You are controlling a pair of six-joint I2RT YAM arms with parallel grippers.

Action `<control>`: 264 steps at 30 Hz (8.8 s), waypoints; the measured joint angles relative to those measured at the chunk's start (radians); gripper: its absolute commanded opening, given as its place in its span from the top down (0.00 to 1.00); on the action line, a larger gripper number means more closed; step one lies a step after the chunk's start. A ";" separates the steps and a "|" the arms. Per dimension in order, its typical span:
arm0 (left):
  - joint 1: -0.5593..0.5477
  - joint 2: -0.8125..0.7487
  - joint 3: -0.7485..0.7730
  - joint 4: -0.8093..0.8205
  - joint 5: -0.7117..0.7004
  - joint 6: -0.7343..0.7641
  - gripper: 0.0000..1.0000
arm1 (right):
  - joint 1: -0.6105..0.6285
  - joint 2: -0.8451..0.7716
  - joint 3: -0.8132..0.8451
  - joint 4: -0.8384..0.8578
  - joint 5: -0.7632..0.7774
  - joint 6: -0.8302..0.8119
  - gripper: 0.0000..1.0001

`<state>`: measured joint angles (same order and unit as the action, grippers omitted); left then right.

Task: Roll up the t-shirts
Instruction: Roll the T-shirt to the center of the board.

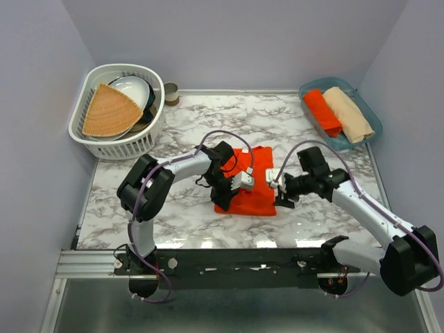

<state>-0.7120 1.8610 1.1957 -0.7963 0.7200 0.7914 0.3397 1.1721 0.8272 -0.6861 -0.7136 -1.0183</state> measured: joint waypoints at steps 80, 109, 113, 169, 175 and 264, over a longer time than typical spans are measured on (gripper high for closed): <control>0.042 -0.158 -0.174 0.265 0.005 -0.272 0.94 | 0.221 0.315 -0.080 0.175 0.072 0.261 0.96; 0.241 0.224 0.237 -0.371 0.255 -0.111 0.37 | 0.003 1.044 0.649 -0.635 -0.246 -0.011 0.95; 0.293 0.194 0.197 -0.369 0.212 -0.122 0.01 | -0.002 1.112 0.735 -0.658 -0.242 -0.007 0.95; -0.190 -0.407 -0.409 0.449 -0.446 -0.064 0.08 | -0.008 1.244 0.804 -0.744 -0.322 0.077 0.94; -0.180 -0.335 -0.384 0.451 -0.472 -0.052 0.12 | -0.008 1.250 0.804 -0.747 -0.327 0.086 0.93; 0.329 0.224 0.239 -0.539 0.403 0.300 1.00 | 0.281 0.364 0.196 0.063 0.073 -0.108 0.85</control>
<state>-0.3832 2.0846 1.4345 -1.3350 1.1233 1.0916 0.6209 1.5360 1.0233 -0.6228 -0.6407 -1.1263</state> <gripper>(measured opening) 0.017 0.186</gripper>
